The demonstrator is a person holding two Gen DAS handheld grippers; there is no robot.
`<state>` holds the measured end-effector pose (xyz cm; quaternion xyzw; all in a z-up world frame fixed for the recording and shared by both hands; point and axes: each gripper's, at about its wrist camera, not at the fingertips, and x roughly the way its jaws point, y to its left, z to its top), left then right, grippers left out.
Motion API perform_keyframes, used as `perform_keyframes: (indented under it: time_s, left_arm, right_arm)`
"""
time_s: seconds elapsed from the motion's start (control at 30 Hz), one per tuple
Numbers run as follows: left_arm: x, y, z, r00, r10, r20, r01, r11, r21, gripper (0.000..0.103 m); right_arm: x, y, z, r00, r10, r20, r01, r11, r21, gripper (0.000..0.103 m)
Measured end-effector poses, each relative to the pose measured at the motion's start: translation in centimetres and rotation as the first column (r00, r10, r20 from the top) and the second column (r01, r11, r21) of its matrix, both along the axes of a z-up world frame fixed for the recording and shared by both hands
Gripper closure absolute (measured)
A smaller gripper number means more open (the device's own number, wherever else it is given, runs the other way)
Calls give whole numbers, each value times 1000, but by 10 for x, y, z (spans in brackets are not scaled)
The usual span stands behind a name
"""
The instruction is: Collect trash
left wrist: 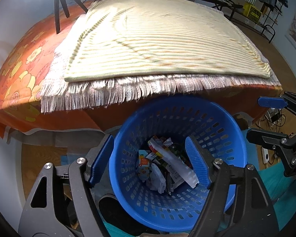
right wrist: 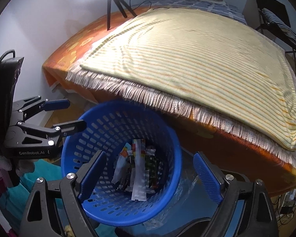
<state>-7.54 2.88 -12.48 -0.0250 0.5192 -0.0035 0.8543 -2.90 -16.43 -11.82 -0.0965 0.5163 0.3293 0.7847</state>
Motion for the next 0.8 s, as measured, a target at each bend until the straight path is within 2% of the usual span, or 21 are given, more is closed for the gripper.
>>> perform_keyframes:
  time_s: [0.33, 0.8]
  left_arm:
    - [11, -8, 30, 998, -10, 69, 11, 1000, -8, 26]
    - [28, -20, 112, 965, -7, 262, 21, 998, -52, 26]
  right_arm:
    - [13, -16, 27, 997, -69, 41, 66, 996, 67, 11]
    - [39, -43, 90, 971, -176, 161, 148, 974, 174, 11]
